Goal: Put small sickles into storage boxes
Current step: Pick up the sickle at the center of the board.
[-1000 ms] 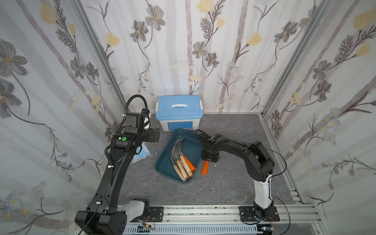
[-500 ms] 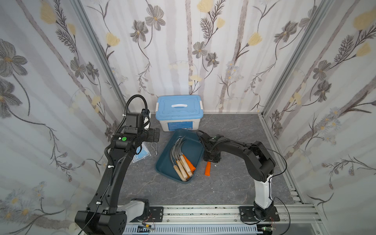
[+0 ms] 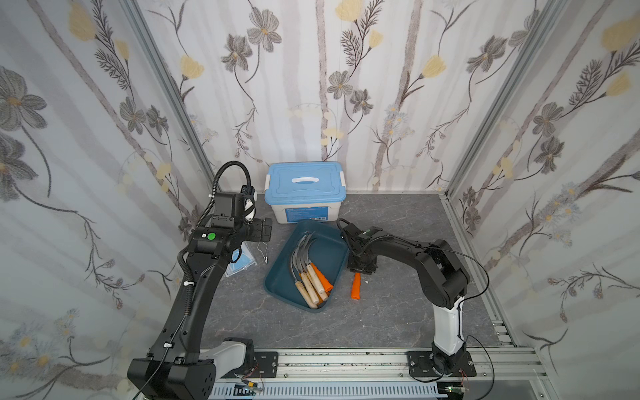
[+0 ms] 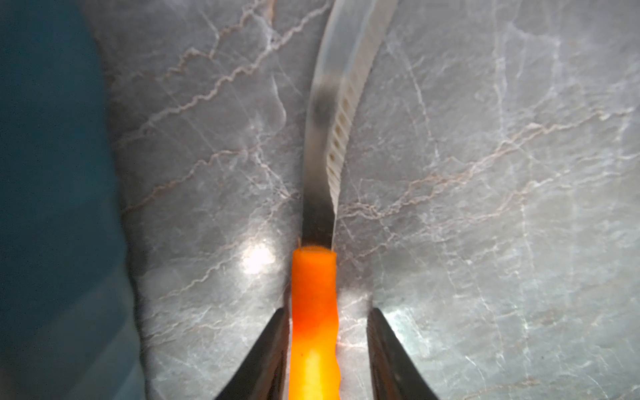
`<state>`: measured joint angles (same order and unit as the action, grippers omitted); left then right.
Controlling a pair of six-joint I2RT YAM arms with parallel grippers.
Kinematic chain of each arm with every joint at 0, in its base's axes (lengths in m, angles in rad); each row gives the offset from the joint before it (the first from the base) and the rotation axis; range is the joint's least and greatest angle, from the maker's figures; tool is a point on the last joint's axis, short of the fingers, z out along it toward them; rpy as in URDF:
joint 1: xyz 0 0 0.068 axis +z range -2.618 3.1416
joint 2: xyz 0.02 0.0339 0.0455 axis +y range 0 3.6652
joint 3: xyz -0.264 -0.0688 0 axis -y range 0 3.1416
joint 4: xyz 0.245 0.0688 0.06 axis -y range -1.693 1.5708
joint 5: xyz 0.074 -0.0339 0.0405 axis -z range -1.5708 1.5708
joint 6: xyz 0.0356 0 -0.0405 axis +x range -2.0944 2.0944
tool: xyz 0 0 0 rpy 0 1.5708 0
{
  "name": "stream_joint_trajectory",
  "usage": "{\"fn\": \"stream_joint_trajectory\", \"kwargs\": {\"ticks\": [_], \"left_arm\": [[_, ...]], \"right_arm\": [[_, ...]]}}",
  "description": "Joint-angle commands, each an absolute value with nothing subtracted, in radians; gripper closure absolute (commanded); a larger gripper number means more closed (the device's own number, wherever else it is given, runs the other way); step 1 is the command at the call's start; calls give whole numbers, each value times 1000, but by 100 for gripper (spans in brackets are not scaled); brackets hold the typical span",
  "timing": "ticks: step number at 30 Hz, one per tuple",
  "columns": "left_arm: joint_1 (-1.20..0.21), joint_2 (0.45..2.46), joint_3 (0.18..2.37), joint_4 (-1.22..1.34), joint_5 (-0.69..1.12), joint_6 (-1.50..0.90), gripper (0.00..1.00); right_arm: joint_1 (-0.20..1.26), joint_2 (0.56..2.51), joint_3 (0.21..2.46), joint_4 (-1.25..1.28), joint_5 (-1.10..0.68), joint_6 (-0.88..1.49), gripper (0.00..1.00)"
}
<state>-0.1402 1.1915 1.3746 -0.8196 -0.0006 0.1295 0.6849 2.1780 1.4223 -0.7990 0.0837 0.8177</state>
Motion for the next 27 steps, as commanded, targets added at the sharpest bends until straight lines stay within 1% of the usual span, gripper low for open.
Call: {"fn": "stream_joint_trajectory", "kwargs": {"ticks": [1, 5, 12, 17, 21, 27], "left_arm": [[-139, 1188, 1377, -815, -10, 123, 0], [-140, 1187, 1376, -812, -8, 117, 0], [-140, 1190, 1376, -810, -10, 120, 0], [-140, 1190, 1374, -807, -8, 118, 0], [-140, 1192, 1376, -806, -9, 121, 0], [-140, 1196, 1379, -802, -11, 125, 0]], "right_arm": [[684, 2190, 1434, -795, 95, 815, 62], [684, 2204, 1431, -795, 91, 810, 65], [684, 2192, 1420, -798, 92, 814, 76], [685, 2186, 1407, -798, 91, 811, 82], [684, 2187, 1407, -795, 85, 807, 90], [684, 2176, 1408, -795, 87, 805, 91]]}}
